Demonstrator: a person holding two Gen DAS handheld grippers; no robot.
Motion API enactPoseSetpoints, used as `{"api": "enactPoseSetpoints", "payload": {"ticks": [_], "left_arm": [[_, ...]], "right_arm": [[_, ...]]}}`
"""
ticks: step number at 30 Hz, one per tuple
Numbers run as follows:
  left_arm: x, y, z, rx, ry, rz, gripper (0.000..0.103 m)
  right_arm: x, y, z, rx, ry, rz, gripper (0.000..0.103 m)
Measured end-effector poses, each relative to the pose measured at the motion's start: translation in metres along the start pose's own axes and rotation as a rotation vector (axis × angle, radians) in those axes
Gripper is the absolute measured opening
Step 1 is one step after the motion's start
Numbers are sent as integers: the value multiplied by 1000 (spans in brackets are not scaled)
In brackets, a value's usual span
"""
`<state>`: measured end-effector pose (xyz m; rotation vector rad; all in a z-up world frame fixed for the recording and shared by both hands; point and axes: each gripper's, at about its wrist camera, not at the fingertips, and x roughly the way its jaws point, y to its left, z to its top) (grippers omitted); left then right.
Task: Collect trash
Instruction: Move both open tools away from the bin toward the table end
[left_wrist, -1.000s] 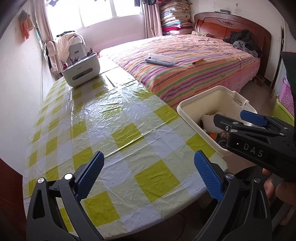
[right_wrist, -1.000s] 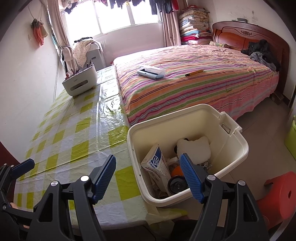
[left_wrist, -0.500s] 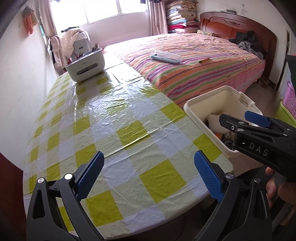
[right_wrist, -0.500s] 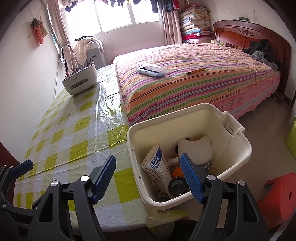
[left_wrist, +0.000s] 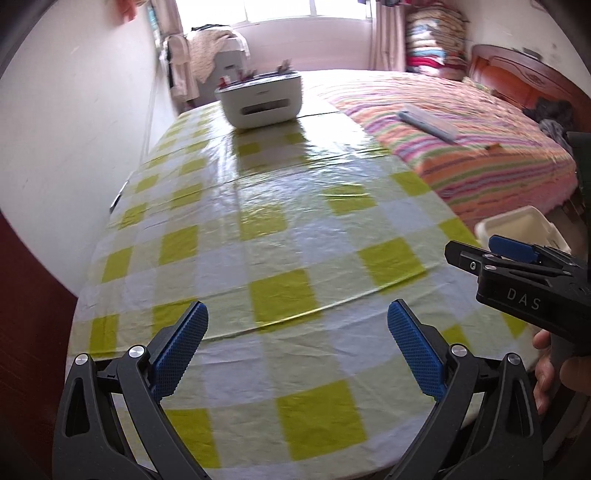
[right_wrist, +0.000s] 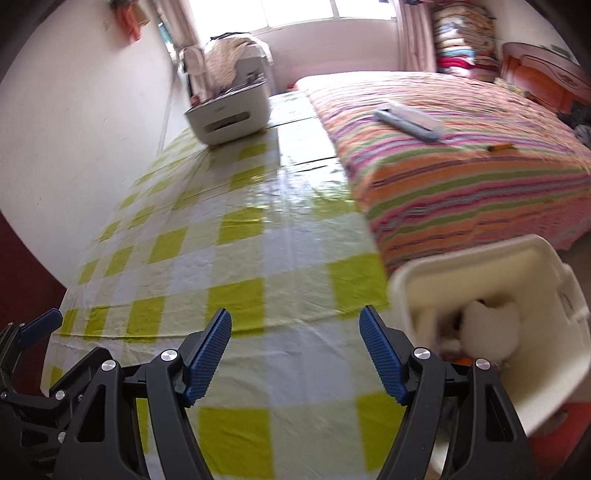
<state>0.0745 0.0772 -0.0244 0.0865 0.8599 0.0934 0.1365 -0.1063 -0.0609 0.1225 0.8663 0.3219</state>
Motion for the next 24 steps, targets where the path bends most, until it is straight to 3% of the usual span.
{"api": "enactPoseSetpoints", "payload": {"ticks": [7,12,16,24], "left_arm": [[12,52,-4,-124,42,34,96],[16,80,-6,-192,51,59,96],[17,91,-7,-214,52,71,96],[23,100,-9,-231,66,78,96]], "right_arm": [[64,38,21,-97,107,31,70],[84,51,32,-155,105,8,83],[97,56,38,-200,94,-61,95],[107,56,45,-216,106,-86,96]]}}
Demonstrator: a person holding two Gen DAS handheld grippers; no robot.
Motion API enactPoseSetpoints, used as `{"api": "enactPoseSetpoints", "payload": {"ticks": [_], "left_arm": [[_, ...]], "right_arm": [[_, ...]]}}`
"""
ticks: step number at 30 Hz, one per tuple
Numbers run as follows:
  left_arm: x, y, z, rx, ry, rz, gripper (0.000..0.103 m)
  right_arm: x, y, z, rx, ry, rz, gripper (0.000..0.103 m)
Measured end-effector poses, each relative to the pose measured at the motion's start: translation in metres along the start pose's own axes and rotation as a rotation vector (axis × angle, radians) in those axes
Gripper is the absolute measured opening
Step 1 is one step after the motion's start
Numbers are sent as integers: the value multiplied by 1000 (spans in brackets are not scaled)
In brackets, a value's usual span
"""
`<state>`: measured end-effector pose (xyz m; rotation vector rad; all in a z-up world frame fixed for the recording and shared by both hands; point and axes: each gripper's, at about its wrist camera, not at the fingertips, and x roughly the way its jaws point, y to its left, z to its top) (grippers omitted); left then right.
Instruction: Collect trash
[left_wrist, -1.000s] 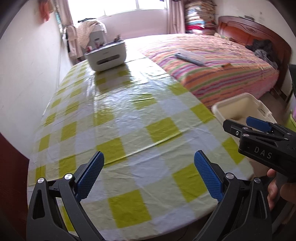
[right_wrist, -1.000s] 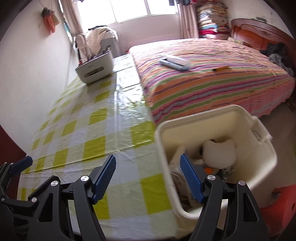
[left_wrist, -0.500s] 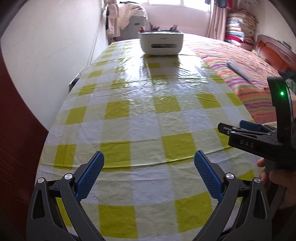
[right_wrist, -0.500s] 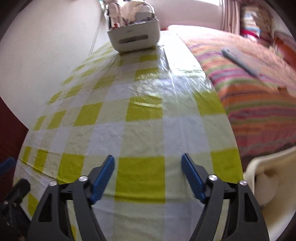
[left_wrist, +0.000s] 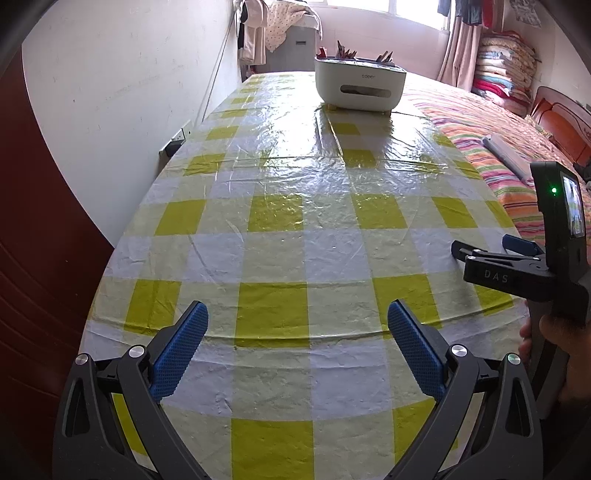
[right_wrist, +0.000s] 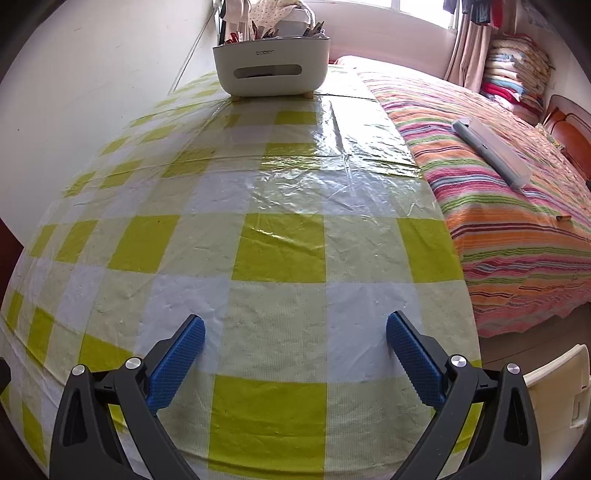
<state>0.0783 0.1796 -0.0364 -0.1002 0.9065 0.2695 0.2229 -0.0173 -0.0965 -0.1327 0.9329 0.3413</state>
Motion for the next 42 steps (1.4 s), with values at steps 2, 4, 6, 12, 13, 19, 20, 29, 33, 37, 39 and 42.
{"api": "enactPoseSetpoints", "payload": {"ticks": [2,4,6,12,13,19,20,29,33,37,39,42], "left_arm": [[1,1,0,-4,3,1,96],[0,3,0,-7,0,10,96],[0,5,1,-5,-3,18,96],[1,17,3,-20,-17,70,96],[2,21,3,-30,-12,76,96],[2,35,5,-61,-6,121,96],[1,36,5,-61,-7,127,96],[-3,59,8,-75,-37,145,96],[2,71,13,-76,-57,145,96],[8,82,19,-89,-83,134,96],[13,86,22,-95,-86,124,96],[22,93,28,-121,-92,117,96]], "right_arm": [[0,0,0,-2,0,-2,96],[0,-1,0,0,0,1,96],[-1,1,-1,0,0,1,96],[-1,1,-1,0,0,1,96],[-1,1,-1,0,0,1,96],[0,1,0,0,0,1,96],[-1,2,-1,0,0,1,96],[-1,1,-1,0,0,1,96],[0,1,-1,0,0,1,96],[0,1,-1,0,0,1,96],[0,1,0,0,1,1,96],[0,1,-1,0,1,1,96]]}}
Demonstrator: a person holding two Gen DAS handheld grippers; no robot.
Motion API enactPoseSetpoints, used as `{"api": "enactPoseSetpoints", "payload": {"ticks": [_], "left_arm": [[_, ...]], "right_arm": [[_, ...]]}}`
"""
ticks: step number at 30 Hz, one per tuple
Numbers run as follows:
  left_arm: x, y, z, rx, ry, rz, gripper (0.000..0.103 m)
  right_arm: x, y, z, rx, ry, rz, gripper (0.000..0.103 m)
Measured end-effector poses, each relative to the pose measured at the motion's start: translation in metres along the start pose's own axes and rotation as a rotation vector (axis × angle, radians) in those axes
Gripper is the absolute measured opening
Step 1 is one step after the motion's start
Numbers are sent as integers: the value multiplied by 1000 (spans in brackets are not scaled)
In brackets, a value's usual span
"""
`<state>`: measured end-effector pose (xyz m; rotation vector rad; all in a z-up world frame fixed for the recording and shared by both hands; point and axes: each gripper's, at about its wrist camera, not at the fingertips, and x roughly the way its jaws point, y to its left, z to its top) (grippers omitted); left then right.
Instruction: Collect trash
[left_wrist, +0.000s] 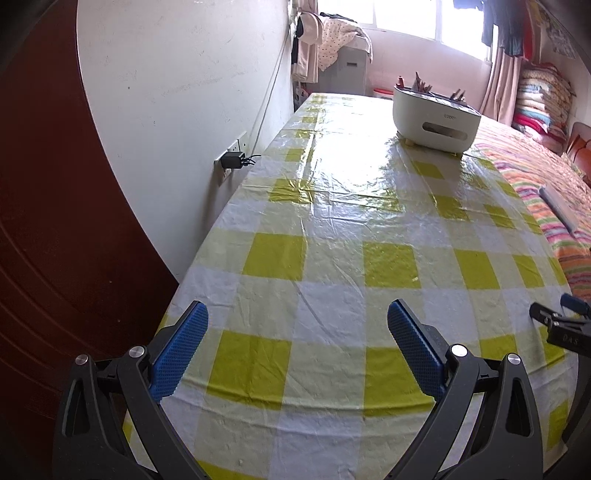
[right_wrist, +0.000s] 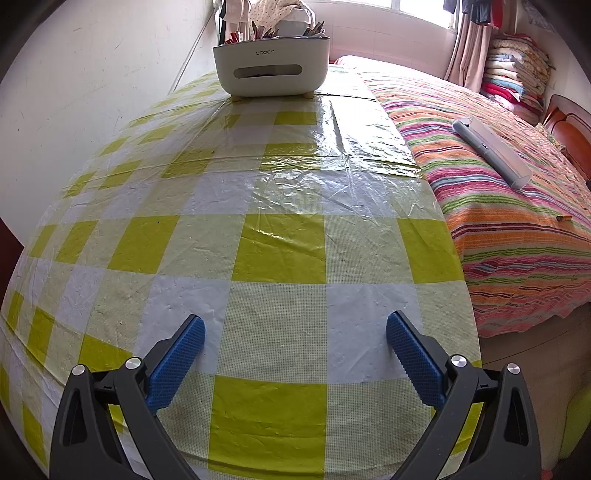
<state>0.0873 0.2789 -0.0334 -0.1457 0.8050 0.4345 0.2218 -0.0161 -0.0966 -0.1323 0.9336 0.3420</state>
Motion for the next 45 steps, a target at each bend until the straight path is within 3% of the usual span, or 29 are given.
{"api": "enactPoseSetpoints", "payload": {"ticks": [9,26,45], "left_arm": [[13,18,11,-66,-14,55,96],[37,16,-5,-42,64,-17,96],[53,10,-9,-14,92,-27,96]], "right_arm": [[0,-1,0,0,0,0,96],[1,0,0,0,1,0,96],[1,0,1,0,1,0,96]]}}
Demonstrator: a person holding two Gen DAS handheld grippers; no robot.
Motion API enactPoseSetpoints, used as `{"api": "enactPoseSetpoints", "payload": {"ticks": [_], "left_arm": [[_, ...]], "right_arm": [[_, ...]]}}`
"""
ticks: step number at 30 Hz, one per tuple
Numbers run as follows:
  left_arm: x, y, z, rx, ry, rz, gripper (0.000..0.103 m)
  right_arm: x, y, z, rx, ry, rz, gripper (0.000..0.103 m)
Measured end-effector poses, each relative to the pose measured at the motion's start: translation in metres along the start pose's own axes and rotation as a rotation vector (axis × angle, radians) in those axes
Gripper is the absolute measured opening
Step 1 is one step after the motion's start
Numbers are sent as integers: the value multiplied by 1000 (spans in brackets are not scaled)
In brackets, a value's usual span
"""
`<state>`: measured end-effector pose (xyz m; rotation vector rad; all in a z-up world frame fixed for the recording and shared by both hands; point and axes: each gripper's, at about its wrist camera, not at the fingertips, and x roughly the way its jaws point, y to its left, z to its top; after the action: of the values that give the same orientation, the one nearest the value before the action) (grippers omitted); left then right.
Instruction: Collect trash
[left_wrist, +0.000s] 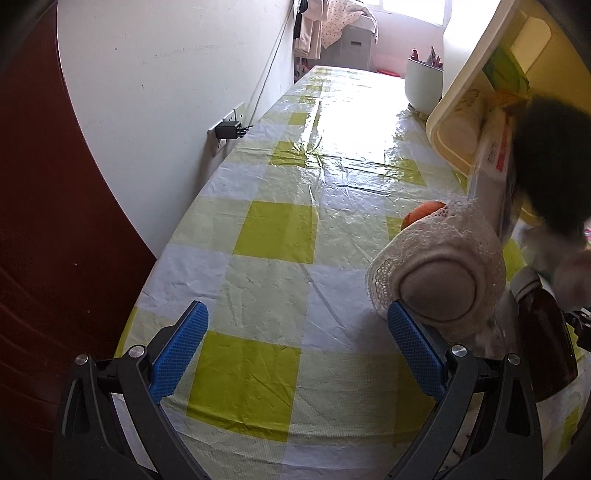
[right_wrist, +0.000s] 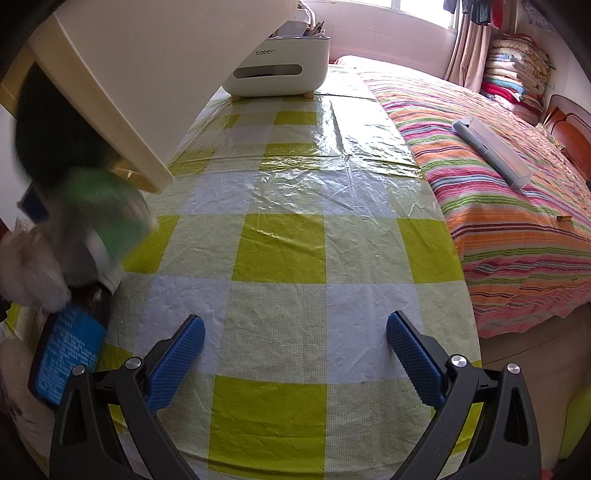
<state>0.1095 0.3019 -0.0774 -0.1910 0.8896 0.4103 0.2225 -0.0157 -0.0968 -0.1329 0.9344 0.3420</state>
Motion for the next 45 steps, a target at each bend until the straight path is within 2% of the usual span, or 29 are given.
{"api": "enactPoseSetpoints", "payload": {"ticks": [45], "left_arm": [[-26,18,-11,-13,-49,-27,96]], "right_arm": [[0,0,0,0,0,0,96]]}}
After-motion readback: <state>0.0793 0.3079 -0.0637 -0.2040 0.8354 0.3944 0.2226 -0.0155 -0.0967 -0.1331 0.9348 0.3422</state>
